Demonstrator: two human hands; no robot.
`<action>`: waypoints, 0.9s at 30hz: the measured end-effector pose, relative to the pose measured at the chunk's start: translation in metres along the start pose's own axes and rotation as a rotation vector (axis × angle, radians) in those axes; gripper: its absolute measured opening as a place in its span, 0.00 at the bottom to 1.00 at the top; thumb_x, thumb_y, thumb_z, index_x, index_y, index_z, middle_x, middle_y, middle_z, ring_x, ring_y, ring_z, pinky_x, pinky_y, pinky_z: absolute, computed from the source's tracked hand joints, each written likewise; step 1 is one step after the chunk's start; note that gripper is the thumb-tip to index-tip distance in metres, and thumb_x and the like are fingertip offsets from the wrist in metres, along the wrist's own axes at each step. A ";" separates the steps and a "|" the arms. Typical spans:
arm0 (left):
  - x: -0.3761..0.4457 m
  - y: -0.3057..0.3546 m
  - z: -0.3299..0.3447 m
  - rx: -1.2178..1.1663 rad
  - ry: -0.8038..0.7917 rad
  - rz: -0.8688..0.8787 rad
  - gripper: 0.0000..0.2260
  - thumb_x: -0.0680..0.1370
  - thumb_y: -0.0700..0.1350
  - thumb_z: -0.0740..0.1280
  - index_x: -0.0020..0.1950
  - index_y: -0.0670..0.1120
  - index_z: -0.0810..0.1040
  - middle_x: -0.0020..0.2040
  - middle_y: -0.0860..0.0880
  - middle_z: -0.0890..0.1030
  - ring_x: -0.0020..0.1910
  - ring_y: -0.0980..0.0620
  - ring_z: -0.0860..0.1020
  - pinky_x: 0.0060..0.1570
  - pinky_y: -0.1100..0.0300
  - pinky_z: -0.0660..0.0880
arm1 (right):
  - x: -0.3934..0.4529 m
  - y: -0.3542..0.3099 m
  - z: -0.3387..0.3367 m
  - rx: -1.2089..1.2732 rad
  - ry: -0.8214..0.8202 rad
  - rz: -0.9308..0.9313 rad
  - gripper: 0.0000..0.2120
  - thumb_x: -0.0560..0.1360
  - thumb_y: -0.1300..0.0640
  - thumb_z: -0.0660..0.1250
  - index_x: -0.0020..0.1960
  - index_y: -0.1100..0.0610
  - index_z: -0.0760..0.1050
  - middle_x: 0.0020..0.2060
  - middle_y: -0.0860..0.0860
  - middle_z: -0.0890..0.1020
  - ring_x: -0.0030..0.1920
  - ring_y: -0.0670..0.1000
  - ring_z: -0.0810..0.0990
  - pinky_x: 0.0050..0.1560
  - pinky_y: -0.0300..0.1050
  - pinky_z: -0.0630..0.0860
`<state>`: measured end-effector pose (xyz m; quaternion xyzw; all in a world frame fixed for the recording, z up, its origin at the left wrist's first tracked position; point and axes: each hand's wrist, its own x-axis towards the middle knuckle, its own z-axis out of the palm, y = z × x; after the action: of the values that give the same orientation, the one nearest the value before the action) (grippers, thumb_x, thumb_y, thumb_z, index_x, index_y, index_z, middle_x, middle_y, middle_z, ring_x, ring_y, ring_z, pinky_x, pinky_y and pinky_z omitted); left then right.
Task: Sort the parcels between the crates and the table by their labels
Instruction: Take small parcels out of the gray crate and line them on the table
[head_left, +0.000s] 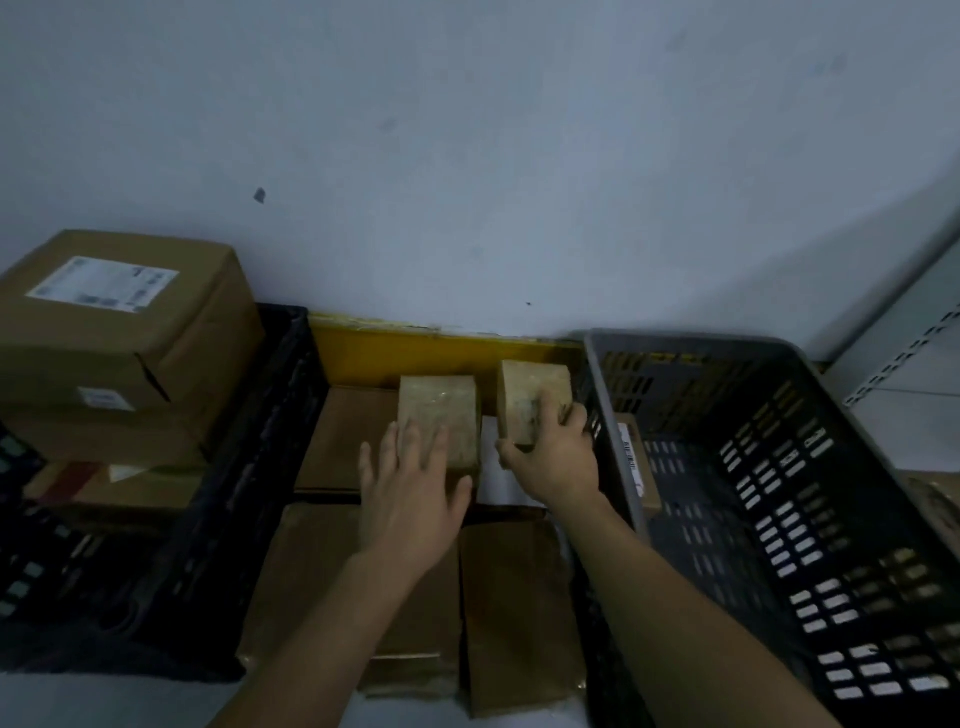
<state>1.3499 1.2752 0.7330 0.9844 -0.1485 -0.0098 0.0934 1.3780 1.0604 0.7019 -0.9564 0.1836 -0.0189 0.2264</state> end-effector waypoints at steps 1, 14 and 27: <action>0.002 -0.001 0.004 -0.005 -0.007 0.001 0.33 0.85 0.67 0.47 0.87 0.53 0.49 0.88 0.45 0.50 0.86 0.42 0.45 0.83 0.36 0.43 | 0.002 0.005 0.009 -0.014 -0.026 0.015 0.47 0.75 0.28 0.67 0.84 0.43 0.47 0.81 0.58 0.52 0.72 0.70 0.70 0.61 0.62 0.80; 0.011 0.000 0.038 0.049 -0.136 -0.005 0.31 0.86 0.66 0.50 0.86 0.54 0.53 0.87 0.44 0.52 0.86 0.40 0.49 0.83 0.35 0.47 | 0.036 0.028 0.097 -0.143 -0.224 0.111 0.42 0.80 0.34 0.67 0.84 0.53 0.57 0.83 0.61 0.54 0.77 0.68 0.62 0.72 0.60 0.73; -0.024 -0.001 0.039 0.046 -0.102 0.038 0.32 0.85 0.66 0.50 0.87 0.54 0.53 0.87 0.45 0.53 0.86 0.41 0.49 0.83 0.35 0.47 | -0.044 0.028 0.074 -0.016 -0.070 0.175 0.41 0.83 0.35 0.61 0.86 0.45 0.44 0.86 0.56 0.46 0.84 0.66 0.51 0.79 0.67 0.64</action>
<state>1.3253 1.2765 0.6939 0.9816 -0.1717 -0.0549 0.0635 1.3361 1.0846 0.6253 -0.9385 0.2587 0.0356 0.2259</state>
